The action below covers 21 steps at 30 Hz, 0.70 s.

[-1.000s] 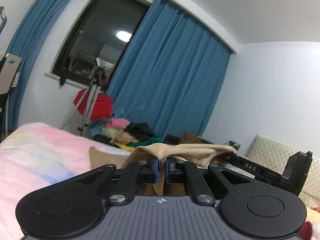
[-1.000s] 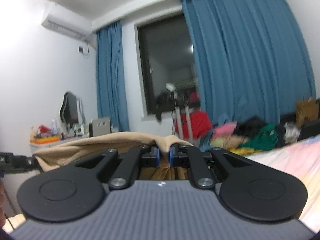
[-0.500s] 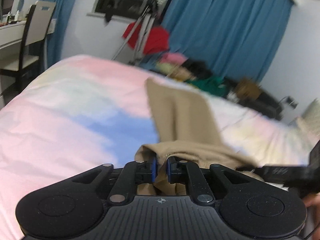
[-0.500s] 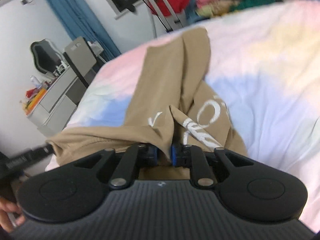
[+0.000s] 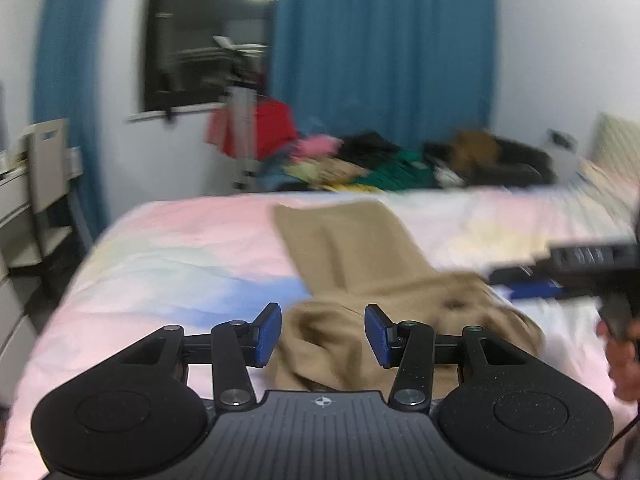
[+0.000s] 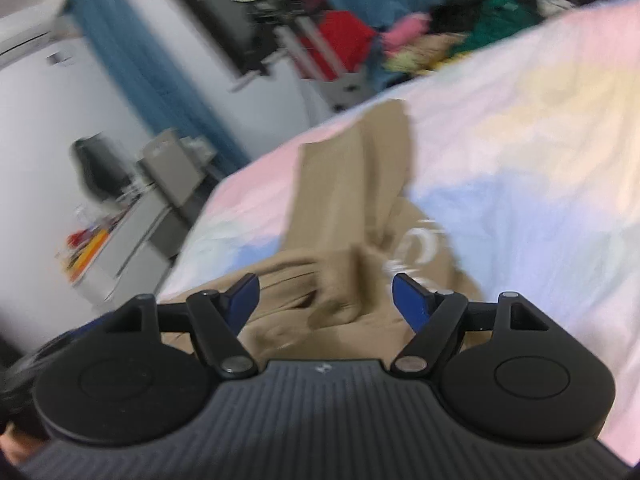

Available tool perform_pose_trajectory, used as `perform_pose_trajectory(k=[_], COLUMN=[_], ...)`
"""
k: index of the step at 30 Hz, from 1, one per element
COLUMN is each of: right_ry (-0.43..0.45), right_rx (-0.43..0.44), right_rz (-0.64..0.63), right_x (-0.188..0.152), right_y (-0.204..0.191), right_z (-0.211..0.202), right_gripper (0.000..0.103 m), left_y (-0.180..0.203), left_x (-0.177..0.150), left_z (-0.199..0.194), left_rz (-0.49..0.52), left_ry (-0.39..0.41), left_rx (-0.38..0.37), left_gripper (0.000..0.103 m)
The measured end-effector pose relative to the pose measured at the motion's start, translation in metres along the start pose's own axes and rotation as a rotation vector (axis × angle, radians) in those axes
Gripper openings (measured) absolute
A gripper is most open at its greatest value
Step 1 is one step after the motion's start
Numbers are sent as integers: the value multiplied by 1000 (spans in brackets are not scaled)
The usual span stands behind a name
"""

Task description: Fold clothes

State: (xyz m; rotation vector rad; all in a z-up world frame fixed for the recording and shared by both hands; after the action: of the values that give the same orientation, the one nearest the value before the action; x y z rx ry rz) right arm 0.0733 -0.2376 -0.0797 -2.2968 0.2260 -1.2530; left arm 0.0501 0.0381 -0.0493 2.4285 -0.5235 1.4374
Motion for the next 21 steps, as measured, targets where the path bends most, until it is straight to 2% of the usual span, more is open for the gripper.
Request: perform_pose_trajectory(k=[2, 3, 8, 10, 13, 15, 19, 21], right_ry=[-3, -2, -52, -88, -116, -126, -135, -179], right_rx=[45, 63, 60, 37, 3, -18, -96, -152], right_rz=[-84, -133, -288, -339, -407, -448, -460, -437], right_x=[-2, -4, -16, -20, -24, -26, -29, -38], right_y=[-17, -27, -47, -49, -54, -58, -52, -41], right_z=[-1, -1, 6, 11, 4, -5, -39, -50], right_gripper=[75, 74, 54, 28, 12, 8, 7, 7], left_y=[18, 25, 37, 32, 26, 22, 28, 31], left_x=[-13, -17, -35, -37, -36, -34, -30, -28], left_z=[1, 9, 32, 28, 29, 26, 11, 5], left_rz=[95, 136, 248, 261, 277, 270, 274, 265], left_ry=[-9, -17, -45, -31, -10, -1, 34, 54], left_rx=[-19, -6, 59, 102, 155, 169, 165, 167], left_gripper=[49, 49, 49, 48, 48, 48, 48, 48])
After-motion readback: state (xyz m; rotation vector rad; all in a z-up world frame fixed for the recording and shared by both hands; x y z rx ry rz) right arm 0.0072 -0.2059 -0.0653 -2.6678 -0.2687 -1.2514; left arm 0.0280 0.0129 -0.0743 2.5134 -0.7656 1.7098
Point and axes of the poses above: each gripper's, at about its wrist camera, not at the fingertips, and z roughly the way its jaws point, y to its right, x to its top, the point moved 4 cm from there along z, roughly the way its jaws point, and after that the axes turned 4 degrees about -z, right-handed, at the moved point
